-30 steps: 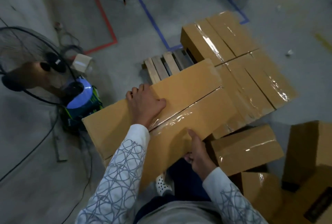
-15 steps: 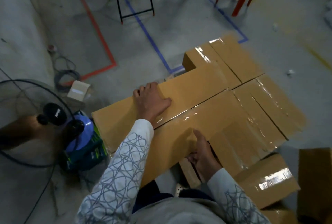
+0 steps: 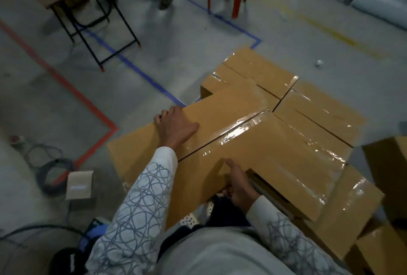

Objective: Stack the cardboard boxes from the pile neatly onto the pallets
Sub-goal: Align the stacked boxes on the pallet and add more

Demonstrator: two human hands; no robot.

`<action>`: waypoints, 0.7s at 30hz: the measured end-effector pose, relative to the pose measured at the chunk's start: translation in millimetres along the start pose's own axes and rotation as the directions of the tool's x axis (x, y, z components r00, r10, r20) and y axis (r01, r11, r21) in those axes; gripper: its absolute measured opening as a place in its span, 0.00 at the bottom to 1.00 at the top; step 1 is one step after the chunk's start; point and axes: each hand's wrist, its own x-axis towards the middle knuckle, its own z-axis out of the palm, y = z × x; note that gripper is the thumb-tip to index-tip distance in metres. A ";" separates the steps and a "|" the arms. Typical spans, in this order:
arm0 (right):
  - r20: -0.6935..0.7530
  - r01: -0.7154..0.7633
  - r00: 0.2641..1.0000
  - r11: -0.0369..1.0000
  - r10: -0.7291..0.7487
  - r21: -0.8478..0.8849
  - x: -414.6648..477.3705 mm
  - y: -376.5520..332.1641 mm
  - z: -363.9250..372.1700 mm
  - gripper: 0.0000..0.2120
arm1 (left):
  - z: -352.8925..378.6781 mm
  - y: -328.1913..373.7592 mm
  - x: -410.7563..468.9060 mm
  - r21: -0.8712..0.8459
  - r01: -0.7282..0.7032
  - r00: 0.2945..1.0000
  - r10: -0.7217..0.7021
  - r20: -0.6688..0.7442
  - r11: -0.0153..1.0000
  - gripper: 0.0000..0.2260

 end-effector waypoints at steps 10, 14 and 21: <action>-0.032 -0.084 0.995 0.985 0.090 0.153 61.0 -84.8 104.2 0.27 | -25.0 -13.2 164.3 0.112 -0.120 0.990 0.110 0.090 0.986 0.27; -0.082 -0.131 0.983 0.939 0.165 0.317 95.8 -105.2 165.4 0.24 | -14.1 -22.5 243.8 0.156 -0.279 0.948 0.246 0.203 0.947 0.26; -0.098 -0.210 0.929 0.726 0.357 0.655 118.7 -145.1 285.5 0.18 | -6.2 -29.7 366.6 0.175 -0.617 0.760 0.523 0.386 0.767 0.27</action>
